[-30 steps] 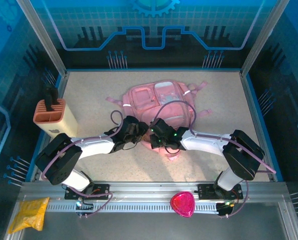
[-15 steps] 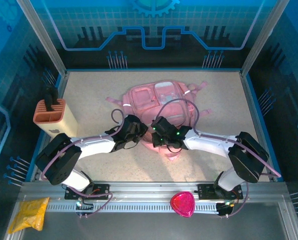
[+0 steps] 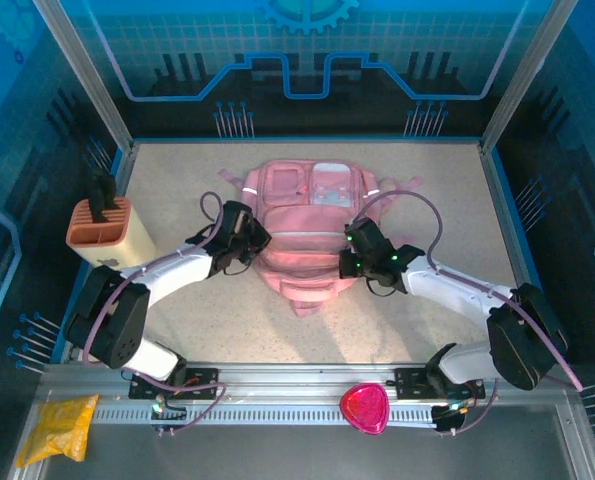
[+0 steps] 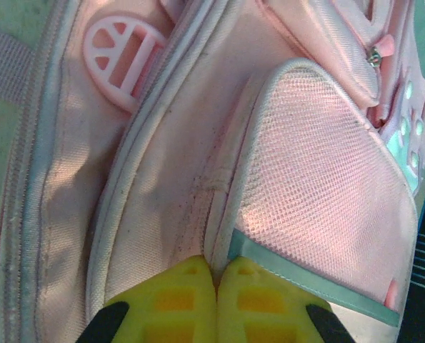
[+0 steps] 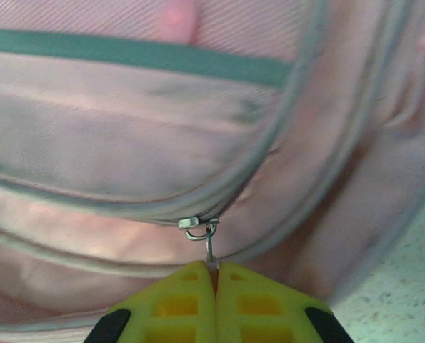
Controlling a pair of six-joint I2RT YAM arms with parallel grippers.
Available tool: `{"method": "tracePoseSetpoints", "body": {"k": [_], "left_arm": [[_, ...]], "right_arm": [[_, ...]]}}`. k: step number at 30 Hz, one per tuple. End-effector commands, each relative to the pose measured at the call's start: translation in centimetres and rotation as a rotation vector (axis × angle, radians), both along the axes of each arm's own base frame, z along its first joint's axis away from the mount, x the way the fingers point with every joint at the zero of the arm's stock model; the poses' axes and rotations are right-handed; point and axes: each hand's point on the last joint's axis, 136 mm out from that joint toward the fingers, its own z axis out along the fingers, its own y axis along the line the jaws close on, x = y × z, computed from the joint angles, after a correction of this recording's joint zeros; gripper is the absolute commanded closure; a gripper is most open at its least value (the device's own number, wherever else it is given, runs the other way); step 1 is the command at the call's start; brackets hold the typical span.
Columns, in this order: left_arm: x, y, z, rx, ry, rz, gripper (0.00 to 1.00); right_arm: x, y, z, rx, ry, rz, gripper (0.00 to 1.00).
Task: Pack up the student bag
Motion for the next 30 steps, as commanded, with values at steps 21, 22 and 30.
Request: {"method": "tracePoseSetpoints", "body": {"k": [21,22,30], "left_arm": [[-2.2,-1.9,2.1,-0.143,-0.031,0.136,0.36],[-2.8,-2.8,2.0,-0.165,-0.049,0.133,0.36],[-4.9,-4.7,-1.0,-0.134,0.005,0.222,0.42]], "right_arm": [[-4.2,6.5,-2.5,-0.016,0.094,0.223,1.0],[-4.2,6.6,-2.5,-0.012,0.094,0.222,1.0],[-3.9,6.9,-2.6,-0.008,0.09,0.222,1.0]]}}
